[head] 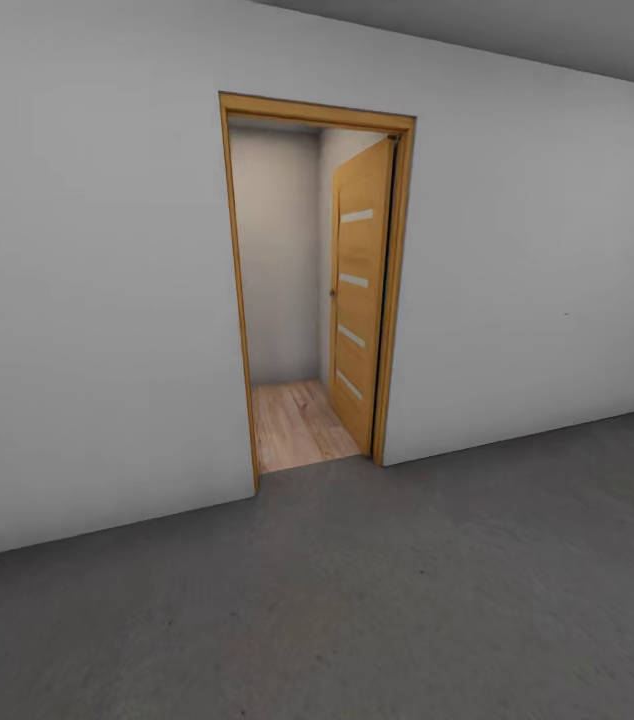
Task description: Move the two storage containers from the living room to the garage. In the garage, place one container on the floor and stack the other container on top of it (either order is fine).
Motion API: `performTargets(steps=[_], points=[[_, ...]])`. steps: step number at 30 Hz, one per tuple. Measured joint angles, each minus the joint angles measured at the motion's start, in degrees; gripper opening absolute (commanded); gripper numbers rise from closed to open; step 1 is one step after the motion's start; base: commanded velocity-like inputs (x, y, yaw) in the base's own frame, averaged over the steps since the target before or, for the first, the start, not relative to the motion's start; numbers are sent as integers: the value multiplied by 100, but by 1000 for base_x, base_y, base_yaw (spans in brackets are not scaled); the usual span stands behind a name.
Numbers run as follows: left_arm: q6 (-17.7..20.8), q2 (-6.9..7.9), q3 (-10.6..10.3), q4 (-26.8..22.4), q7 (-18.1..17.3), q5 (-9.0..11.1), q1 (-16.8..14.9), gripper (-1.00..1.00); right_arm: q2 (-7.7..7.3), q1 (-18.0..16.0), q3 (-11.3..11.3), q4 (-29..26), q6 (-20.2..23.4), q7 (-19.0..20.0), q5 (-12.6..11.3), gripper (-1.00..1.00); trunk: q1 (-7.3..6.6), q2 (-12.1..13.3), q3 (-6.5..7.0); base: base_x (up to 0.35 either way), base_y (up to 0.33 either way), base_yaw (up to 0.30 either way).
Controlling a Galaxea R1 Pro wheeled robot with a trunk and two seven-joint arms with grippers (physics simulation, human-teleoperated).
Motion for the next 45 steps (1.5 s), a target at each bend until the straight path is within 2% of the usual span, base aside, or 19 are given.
performTargets(steps=[13, 24, 25, 27, 28, 30, 33, 34, 38, 45], points=[[0, 0, 0, 0, 0, 0, 0, 100, -18, -2, -8, 0, 56, 16, -1, 100, 0, 0, 0, 0, 0, -9], [6, -12, 5, -6, -7, 4, 0, 100, -86, 1, -25, -1, 66, 24, -24, 100, 0, 0, 0, 0, 0, -244], [7, -54, 8, -12, -11, 3, 0, 100, -87, 1, -26, -1, 66, 24, -24, 100, 0, 0, 0, 0, 0, -252], [5, -246, 2, -1, -16, 6, -1, 100, -87, -1, -26, -1, 67, 24, -25, 100, 0, 0, 0, 0, 0, -252], [5, -252, 5, -1, -15, 7, -1, 100, -87, -1, -26, -1, 67, 24, -25, 100, 0, 0, 0, 0, 0, -252], [24, -405, -2, 16, -17, 24, 7, 100, -87, -1, -26, -1, 70, 24, -25, 100, 0, 0, 0, 0, 0, -252], [27, -509, -3, 28, -19, 37, 161, 100, -88, 0, -26, -1, 73, 24, -25, 100, 0, 0, 0, 0, 0, -252], [7, -547, 0, 29, -23, 34, 373, 100, -88, 1, -26, -1, 73, 24, -25, 100, 0, 0, -1, 0, 0, -252], [-66, -567, -5, 29, -26, 35, 677, 100, -88, 0, -21, -1, 74, 24, -17, 100, 0, 0, 0, 0, 0, -252], [-256, -565, -8, 27, -27, 39, 781, 100, -87, -1, -19, -1, 71, 10, -11, 100, 0, 0, 0, 0, 0, -158]])
